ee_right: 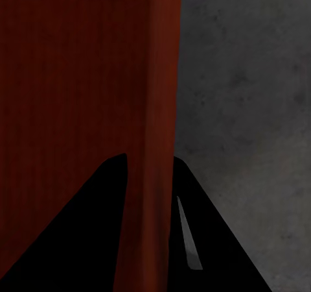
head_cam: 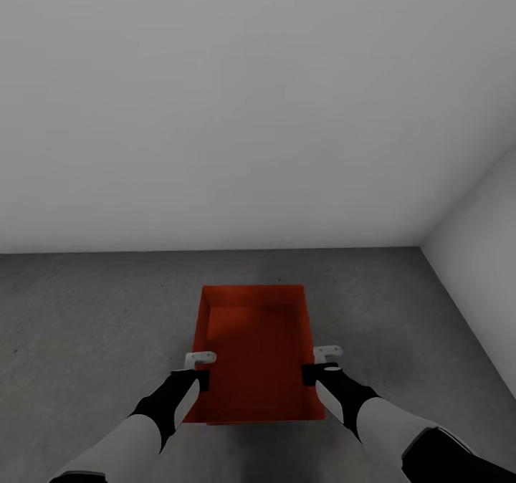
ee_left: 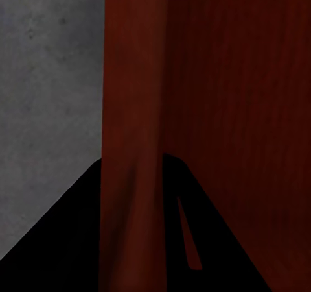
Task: Move the two storage containers from the living room to the garage. In the garage, place one container on the floor and stack the other container on top of it (either order is fine).
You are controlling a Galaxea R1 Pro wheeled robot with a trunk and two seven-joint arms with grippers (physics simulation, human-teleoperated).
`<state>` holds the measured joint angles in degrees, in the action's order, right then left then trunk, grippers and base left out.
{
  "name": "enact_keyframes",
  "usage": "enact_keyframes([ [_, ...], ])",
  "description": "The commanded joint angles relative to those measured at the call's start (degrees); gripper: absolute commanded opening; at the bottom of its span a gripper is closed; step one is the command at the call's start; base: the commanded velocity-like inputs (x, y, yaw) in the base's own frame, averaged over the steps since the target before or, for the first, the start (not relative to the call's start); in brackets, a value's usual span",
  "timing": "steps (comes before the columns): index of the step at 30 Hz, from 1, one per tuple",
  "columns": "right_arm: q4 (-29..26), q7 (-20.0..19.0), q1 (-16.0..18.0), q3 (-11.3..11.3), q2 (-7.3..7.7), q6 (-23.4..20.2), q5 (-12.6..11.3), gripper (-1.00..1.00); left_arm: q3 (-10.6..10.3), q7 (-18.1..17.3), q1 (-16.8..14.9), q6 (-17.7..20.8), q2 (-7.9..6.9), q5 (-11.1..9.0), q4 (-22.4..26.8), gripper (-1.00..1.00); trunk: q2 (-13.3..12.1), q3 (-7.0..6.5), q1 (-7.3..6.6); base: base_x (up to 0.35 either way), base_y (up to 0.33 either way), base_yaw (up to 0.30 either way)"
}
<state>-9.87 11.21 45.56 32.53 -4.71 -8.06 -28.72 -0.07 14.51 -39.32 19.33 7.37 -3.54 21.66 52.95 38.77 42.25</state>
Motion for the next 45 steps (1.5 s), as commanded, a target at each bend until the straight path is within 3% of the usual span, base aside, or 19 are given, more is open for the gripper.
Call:
enact_keyframes([
  [1,-0.2,0.4,0.1,0.0,0.67,1.6,0.9,-1.0,0.2,0.5,0.0,0.4,-1.74,-0.2,-0.1,-1.0,0.5,0.23,0.23,0.0,0.0,0.0],
  [12,-0.2,0.4,0.1,0.0,0.66,1.6,0.9,-1.0,0.2,0.5,0.0,0.4,-1.74,-0.2,-0.1,-1.0,4.9,2.2,2.64,0.0,0.0,0.0],
  [19,-0.2,0.4,0.1,0.0,0.67,1.6,0.9,-1.0,0.2,0.5,0.0,0.4,-1.74,-0.2,0.0,-1.0,4.9,2.2,2.64,0.0,0.0,0.0],
  [23,-0.2,0.4,0.1,0.0,0.67,1.6,0.9,-1.0,0.2,0.5,0.0,0.4,-1.74,-0.2,0.0,-1.0,6.5,2.92,3.52,0.0,0.0,0.0],
  [45,-0.2,0.4,0.1,0.0,0.67,1.6,0.9,-1.0,0.4,0.4,0.0,0.5,-1.8,-0.2,0.0,-1.0,6.5,2.92,3.52,-0.013,0.0,0.0],
])
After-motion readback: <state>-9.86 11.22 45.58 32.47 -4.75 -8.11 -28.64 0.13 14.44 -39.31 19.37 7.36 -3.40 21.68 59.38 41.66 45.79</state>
